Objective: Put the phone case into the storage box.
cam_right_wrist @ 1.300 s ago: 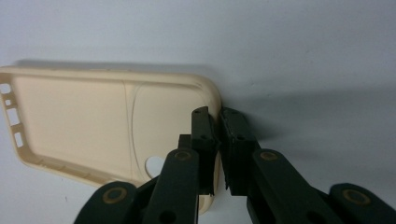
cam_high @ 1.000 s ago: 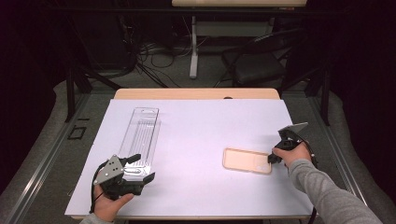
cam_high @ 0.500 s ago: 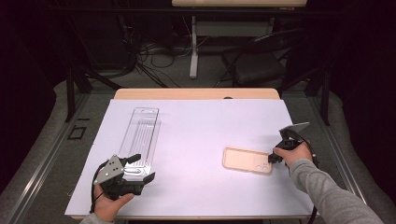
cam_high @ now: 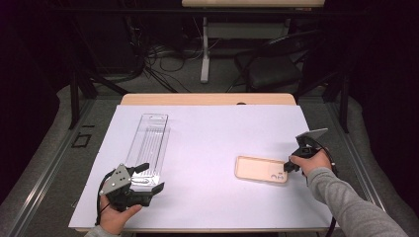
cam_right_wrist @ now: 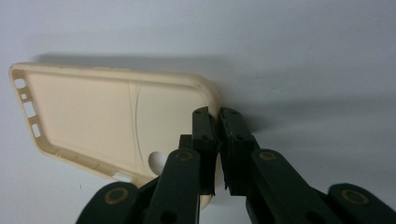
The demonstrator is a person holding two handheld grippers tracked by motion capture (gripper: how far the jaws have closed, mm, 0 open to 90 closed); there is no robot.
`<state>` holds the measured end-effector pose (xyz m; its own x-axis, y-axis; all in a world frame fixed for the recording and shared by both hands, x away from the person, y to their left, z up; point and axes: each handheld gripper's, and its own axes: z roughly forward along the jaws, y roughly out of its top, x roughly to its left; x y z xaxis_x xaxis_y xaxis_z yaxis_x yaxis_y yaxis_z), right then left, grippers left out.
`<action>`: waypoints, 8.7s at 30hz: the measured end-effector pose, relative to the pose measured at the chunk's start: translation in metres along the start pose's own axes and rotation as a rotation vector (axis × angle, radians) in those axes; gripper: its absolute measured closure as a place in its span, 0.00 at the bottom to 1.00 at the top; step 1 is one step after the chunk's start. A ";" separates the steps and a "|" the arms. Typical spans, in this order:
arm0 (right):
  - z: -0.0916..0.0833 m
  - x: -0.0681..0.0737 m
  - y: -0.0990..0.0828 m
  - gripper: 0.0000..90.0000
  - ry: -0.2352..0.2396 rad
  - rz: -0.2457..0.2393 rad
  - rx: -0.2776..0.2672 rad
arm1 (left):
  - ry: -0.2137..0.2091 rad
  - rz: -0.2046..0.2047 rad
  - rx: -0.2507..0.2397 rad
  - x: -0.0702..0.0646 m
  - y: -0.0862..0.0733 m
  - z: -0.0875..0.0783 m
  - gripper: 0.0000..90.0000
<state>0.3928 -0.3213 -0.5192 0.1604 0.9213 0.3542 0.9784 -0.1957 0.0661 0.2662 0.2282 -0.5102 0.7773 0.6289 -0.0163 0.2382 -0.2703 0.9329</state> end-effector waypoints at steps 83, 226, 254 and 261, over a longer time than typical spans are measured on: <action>-0.057 0.098 -0.001 0.95 0.022 -0.416 -0.294 | 0.010 -0.082 -0.026 0.010 0.022 0.005 0.18; -0.046 0.189 -0.047 0.96 -0.165 -1.035 -0.472 | -0.417 -0.215 0.391 0.022 0.107 0.155 0.62; -0.043 0.193 -0.051 0.96 -0.171 -1.064 -0.472 | -0.468 -0.225 0.449 0.017 0.109 0.166 0.73; -0.042 0.194 -0.052 0.96 -0.170 -1.073 -0.473 | -0.487 -0.248 0.454 0.017 0.107 0.168 0.77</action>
<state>0.3671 -0.1465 -0.4143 -0.6626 0.7162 -0.2191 0.4836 0.6325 0.6050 0.4032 0.0871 -0.4710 0.8155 0.3428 -0.4663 0.5785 -0.5053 0.6403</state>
